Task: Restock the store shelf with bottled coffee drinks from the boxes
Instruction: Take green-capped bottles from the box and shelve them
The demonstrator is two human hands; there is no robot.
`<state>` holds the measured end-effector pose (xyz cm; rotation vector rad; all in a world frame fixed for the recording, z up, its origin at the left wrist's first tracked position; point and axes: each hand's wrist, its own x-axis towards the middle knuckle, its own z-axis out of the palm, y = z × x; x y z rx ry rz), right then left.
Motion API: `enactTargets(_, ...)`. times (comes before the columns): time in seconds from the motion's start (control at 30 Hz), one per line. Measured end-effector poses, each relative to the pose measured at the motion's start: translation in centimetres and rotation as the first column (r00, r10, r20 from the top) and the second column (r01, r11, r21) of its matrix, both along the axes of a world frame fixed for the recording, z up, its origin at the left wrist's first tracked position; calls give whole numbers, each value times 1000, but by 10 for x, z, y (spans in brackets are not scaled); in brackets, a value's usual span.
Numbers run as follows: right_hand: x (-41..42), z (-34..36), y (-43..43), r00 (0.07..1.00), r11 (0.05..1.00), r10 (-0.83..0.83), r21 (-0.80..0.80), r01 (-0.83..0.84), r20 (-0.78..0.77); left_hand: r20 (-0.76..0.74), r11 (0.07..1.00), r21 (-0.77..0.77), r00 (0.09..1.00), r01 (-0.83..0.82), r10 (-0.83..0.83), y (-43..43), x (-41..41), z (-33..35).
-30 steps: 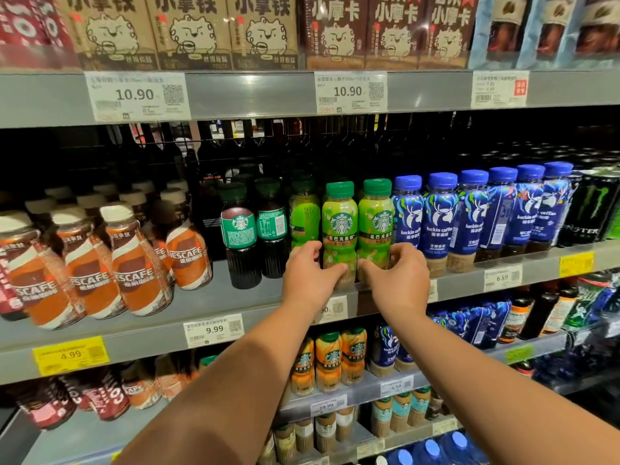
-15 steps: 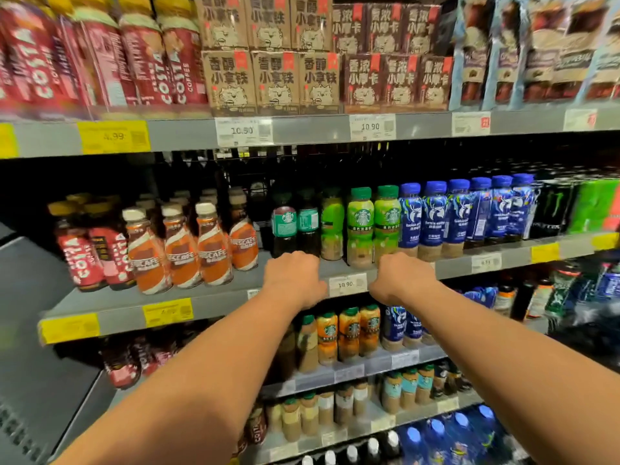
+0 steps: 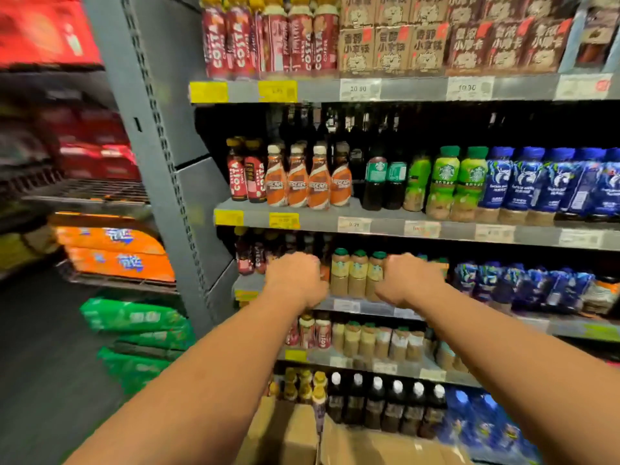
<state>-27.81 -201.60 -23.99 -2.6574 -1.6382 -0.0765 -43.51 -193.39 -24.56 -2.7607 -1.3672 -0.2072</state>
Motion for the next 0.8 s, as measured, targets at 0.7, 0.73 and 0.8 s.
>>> enactTargets(0.7,-152,-294,32,963,967,-19,-251,-51,-269,-160,948,-313,987,-66,16,16,-135,-284)
enactTargets(0.73,-156,-311,35,961,961,-36,-273,-41,-273,-148,944,-326,989,-46,-3,20,-140,-301)
enactTargets(0.8,-162,-343,38,959,953,-56,-300,-31,-278,-115,937,-349,993,-2,-41,27,-152,-336)
